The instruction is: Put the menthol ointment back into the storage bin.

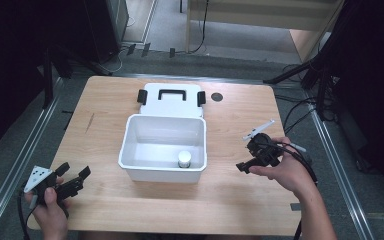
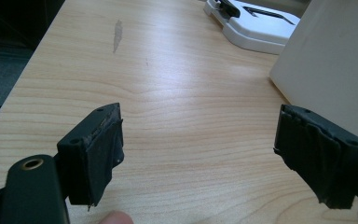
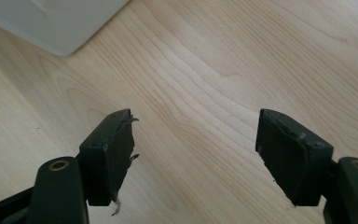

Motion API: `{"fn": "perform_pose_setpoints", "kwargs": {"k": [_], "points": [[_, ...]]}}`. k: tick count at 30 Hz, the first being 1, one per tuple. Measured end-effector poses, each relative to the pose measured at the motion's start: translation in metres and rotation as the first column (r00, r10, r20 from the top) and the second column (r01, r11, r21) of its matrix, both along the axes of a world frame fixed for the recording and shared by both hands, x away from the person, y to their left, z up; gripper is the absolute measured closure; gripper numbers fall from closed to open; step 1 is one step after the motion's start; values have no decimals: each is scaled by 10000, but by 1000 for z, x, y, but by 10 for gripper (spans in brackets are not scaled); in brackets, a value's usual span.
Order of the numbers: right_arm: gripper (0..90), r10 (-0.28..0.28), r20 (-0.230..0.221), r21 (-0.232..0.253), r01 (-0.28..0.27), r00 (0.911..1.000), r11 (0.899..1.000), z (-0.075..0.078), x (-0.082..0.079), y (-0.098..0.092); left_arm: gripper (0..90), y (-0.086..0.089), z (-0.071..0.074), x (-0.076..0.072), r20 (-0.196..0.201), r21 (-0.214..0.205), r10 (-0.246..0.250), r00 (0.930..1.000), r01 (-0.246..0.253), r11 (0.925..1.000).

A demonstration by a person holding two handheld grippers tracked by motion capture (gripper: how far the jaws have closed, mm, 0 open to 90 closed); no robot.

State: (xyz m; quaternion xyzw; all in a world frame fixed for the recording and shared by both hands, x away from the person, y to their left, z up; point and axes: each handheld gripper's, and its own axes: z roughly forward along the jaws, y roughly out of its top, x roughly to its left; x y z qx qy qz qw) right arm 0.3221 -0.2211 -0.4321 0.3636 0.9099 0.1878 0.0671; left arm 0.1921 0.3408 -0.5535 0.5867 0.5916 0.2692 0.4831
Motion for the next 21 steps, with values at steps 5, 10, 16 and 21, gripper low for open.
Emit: {"fn": "perform_pose_setpoints", "kwargs": {"k": [5,10,16,21], "points": [[290,-383,557,588,350,9977,9977,-19,-8,-16,160,-1,0,0,-4,-7,-21,10000,21,10000],[261,-928,1753,905,778,9801,9929,-35,-23,-26,160,-1,0,0,0,5,-20,10000,20,10000],[113,-2514,2910,1937,2005,9231,9604,-52,-46,-36,160,0,0,0,20,17,-16,10000,16,10000],[0,-3081,3420,2837,2151,8877,9345,-64,-59,-50,160,0,0,0,14,27,-15,10000,15,10000]]}}
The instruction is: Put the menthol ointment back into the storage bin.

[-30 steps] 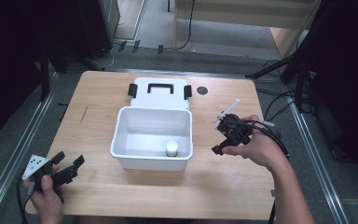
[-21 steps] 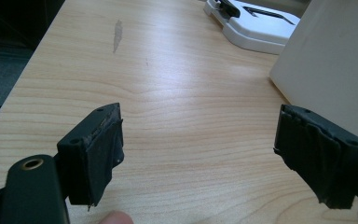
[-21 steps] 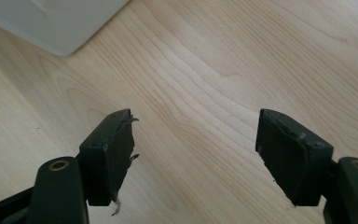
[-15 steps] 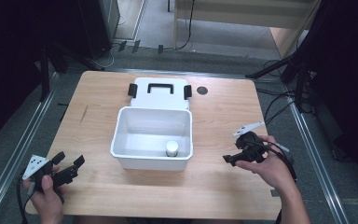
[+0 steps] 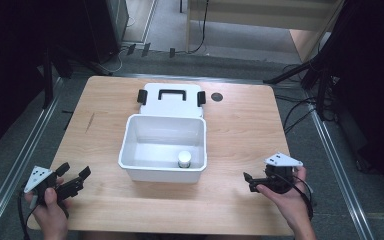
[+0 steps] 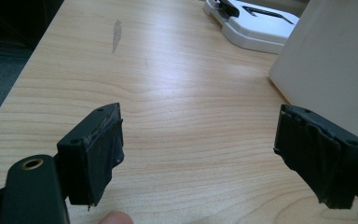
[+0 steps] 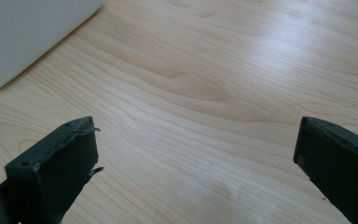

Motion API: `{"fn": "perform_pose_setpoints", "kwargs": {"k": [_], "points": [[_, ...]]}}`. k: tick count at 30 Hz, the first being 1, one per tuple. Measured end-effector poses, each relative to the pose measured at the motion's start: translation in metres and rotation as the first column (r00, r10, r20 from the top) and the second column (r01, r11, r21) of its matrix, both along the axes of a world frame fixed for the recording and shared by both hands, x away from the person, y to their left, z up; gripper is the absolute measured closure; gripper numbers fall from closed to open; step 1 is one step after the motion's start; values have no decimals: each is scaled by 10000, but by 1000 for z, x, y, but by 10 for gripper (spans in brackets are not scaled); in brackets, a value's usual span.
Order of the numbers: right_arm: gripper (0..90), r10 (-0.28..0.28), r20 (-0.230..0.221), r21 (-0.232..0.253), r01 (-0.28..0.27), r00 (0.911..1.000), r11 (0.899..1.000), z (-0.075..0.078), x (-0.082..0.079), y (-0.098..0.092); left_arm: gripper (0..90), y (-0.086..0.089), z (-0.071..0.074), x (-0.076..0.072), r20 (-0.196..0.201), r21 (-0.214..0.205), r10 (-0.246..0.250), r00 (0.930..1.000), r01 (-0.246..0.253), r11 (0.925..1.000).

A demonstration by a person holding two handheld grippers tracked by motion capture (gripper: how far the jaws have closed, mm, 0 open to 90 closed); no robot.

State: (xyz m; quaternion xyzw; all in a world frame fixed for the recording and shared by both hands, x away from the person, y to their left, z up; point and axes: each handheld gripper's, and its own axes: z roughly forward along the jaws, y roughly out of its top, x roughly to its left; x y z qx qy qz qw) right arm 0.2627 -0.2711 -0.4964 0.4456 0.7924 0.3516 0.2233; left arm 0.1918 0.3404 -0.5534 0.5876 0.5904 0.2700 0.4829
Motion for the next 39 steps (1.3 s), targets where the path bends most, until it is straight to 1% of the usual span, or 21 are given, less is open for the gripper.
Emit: {"fn": "perform_pose_setpoints", "kwargs": {"k": [2,4,6,8,9,13,17,19,22,25,26,27,28,30,32,33,34,35,37,38,39], "points": [[0,-310,264,339,301,9992,9990,-4,-5,-7,160,0,0,0,22,-5,19,10000,-19,10000],[0,-536,412,653,509,9977,9966,-9,-9,-15,160,0,0,0,19,-9,18,10000,-18,10000],[0,-725,532,788,682,9960,9946,-14,-14,-22,160,0,0,0,20,-12,15,10000,-15,10000],[0,-892,495,887,845,9948,9925,-19,-17,-29,160,0,0,0,17,-2,15,10000,-15,10000],[0,-1017,388,929,977,9941,9909,-21,-19,-32,160,0,0,0,19,-6,19,10000,-19,10000],[0,-1221,273,1002,1188,9921,9878,-30,-26,-43,160,0,0,0,9,-6,12,10000,-12,10000],[0,-1508,323,1244,1457,9880,9815,-36,-34,-55,160,0,0,0,7,-18,23,10000,-23,10000],[0,-1629,399,1290,1566,9858,9792,-38,-39,-60,160,0,0,0,2,-29,10,10000,-10,10000],[0,-1933,488,1464,1844,9799,9719,-40,-45,-70,160,0,0,0,10,-40,28,10000,-27,10000],[0,-2458,551,1758,2329,9677,9565,-43,-50,-78,160,0,0,0,1,-33,30,10000,-30,10000],[0,-2521,592,1798,2380,9659,9545,-45,-51,-81,160,0,0,0,-9,-8,9,10000,-9,10000],[0,-2521,592,1798,2380,9659,9545,-45,-51,-81,160,0,0,0,-9,-8,9,10000,-9,10000],[0,-2677,576,1844,2533,9618,9496,-49,-53,-86,160,0,0,0,-9,19,9,10000,-9,10000],[0,-2729,538,1832,2591,9605,9483,-51,-55,-90,160,-1,0,1,-45,27,14,10000,-14,10000],[0,-2752,569,1903,2602,9597,9466,-51,-55,-91,160,0,0,1,-56,-23,42,10000,-42,10000],[0,-2893,696,2039,2703,9547,9409,-51,-56,-93,160,2,0,1,-69,-243,89,9999,-90,9997],[0,-2988,743,2066,2784,9514,9380,-51,-56,-93,160,2,-1,1,-47,-302,121,9999,-123,9995],[0,-3071,746,2199,2847,9487,9330,-51,-56,-93,160,2,-1,1,-40,-292,134,9999,-135,9995],[0,-3073,670,2488,2824,9493,9265,-51,-57,-90,160,1,-1,1,-35,-188,116,9999,-117,9998],[0,-3036,670,2479,2789,9504,9278,-51,-57,-87,160,1,0,1,-32,-144,119,9999,-120,9998],[0,-3047,771,2223,2815,9493,9334,-51,-58,-82,160,1,0,0,-30,-139,117,9999,-117,9998]]}}
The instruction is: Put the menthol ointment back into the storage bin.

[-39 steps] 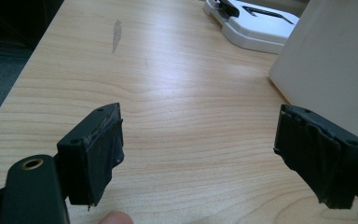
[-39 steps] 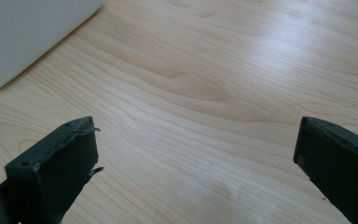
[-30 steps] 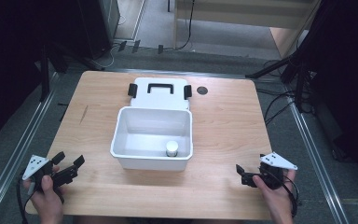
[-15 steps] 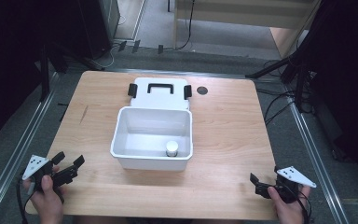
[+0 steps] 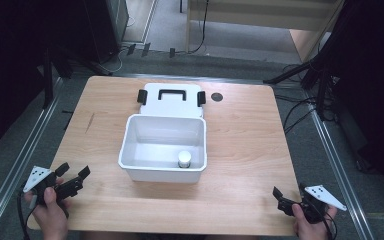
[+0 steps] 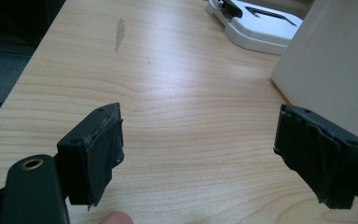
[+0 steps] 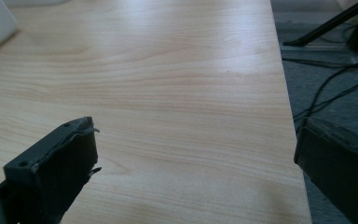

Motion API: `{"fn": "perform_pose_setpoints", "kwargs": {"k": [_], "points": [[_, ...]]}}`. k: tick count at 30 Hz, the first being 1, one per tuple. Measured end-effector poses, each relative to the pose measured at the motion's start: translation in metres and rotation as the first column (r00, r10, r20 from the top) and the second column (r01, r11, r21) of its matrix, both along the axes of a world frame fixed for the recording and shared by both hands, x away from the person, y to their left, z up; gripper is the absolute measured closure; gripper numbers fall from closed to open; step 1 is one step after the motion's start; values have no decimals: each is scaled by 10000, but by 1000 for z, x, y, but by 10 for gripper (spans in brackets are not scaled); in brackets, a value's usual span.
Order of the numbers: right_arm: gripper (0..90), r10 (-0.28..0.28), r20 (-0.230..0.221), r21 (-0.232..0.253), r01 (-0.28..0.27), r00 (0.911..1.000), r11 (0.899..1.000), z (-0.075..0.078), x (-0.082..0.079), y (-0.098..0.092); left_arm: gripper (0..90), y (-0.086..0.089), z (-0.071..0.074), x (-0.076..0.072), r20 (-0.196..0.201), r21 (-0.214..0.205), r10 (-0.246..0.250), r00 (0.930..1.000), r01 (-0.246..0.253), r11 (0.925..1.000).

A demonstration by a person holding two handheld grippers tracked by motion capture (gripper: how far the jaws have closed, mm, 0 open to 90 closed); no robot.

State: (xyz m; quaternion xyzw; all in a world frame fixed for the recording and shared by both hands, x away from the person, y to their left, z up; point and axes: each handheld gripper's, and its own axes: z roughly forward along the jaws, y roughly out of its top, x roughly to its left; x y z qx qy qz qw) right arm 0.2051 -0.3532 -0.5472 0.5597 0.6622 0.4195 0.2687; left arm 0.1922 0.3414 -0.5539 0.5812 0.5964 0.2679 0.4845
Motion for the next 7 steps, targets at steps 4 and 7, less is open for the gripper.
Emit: {"fn": "perform_pose_setpoints", "kwargs": {"k": [4,7], "points": [[0,-167,-74,-413,163,9998,9990,0,3,10,160,0,0,0,9,-11,-8,10000,8,10000],[0,-253,-194,-239,249,9995,9994,0,7,11,160,0,0,0,-2,17,-22,10000,22,10000]]}}
